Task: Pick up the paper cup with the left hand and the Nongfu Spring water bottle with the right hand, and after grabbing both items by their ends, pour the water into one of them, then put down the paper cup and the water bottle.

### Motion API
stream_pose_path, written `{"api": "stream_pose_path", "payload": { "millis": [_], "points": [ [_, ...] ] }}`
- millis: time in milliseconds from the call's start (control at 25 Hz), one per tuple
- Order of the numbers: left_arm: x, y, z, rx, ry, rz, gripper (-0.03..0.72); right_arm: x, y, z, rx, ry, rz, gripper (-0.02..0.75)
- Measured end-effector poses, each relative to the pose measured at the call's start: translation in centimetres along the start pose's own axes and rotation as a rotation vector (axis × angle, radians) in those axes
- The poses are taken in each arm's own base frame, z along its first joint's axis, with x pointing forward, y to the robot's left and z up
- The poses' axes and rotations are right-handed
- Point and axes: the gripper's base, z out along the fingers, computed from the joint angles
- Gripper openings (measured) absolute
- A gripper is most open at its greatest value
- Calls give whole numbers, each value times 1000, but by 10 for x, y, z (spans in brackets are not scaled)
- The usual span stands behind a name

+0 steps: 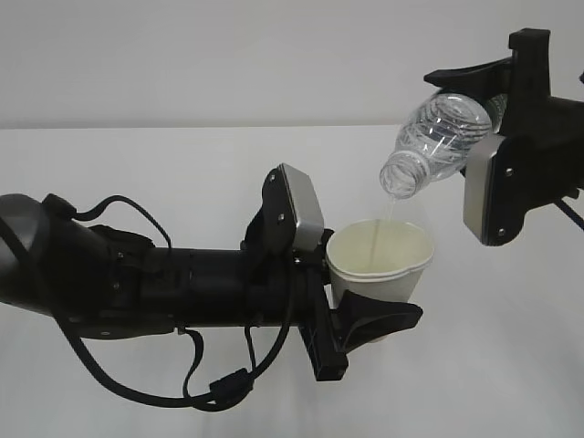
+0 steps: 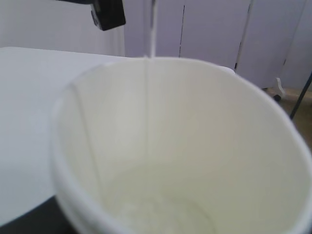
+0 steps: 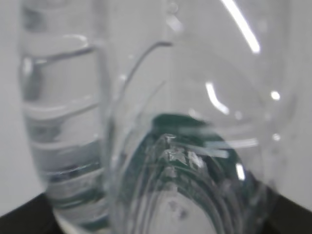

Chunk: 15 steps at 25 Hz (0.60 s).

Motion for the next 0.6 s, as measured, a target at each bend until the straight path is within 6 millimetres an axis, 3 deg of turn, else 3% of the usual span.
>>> {"api": "stream_pose_path", "payload": {
  "millis": [600],
  "points": [
    [0,0,0,0,0,0,427,0,0,0,0,0,0,494]
  ]
}}
